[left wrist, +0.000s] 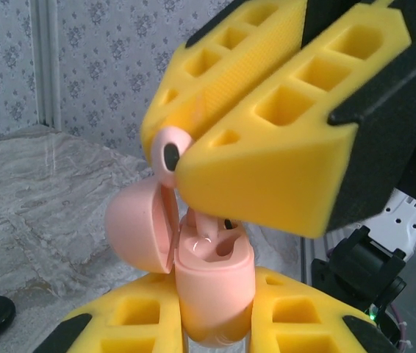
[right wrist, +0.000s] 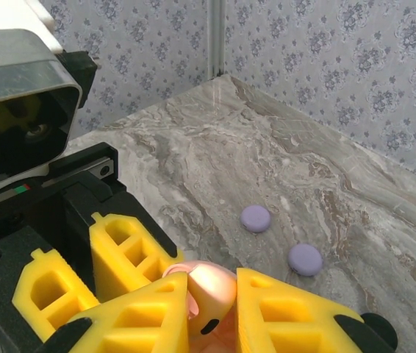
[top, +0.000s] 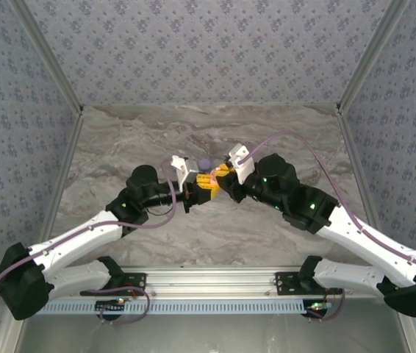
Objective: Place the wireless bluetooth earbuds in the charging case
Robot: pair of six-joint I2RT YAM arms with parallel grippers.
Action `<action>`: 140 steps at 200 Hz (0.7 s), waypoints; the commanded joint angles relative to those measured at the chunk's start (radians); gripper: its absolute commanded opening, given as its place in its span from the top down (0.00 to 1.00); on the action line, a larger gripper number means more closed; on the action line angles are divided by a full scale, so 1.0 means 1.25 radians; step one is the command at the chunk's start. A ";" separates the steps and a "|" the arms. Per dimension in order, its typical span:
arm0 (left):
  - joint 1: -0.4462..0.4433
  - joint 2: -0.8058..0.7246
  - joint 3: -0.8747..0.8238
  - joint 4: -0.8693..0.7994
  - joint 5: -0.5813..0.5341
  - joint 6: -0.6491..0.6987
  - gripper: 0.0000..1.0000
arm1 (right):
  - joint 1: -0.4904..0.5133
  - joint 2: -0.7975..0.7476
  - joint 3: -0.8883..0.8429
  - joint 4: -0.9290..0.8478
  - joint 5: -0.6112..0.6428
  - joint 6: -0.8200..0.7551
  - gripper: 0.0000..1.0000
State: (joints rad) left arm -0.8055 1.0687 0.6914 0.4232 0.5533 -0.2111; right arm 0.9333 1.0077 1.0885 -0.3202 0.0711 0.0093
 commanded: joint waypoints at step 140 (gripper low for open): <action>-0.005 0.004 0.035 0.087 0.014 -0.005 1.00 | -0.023 -0.039 -0.038 0.015 -0.098 0.006 0.79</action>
State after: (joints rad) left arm -0.8101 1.0702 0.6914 0.4377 0.5644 -0.2115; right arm 0.9047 0.9749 1.0550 -0.2901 0.0063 0.0101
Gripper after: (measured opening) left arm 0.185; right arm 0.211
